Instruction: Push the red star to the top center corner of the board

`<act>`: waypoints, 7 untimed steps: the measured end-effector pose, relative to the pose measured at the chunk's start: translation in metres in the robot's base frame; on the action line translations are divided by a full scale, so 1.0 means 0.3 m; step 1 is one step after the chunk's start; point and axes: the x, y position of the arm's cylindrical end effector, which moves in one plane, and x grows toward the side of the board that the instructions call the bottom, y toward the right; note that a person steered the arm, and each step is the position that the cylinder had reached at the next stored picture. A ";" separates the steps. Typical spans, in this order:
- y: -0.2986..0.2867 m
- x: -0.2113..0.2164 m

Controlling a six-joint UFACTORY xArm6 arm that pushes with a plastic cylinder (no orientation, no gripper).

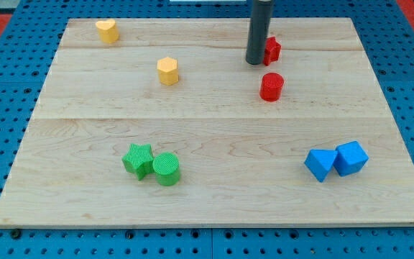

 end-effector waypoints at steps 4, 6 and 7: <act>0.281 -0.051; 0.488 -0.035; 0.444 -0.100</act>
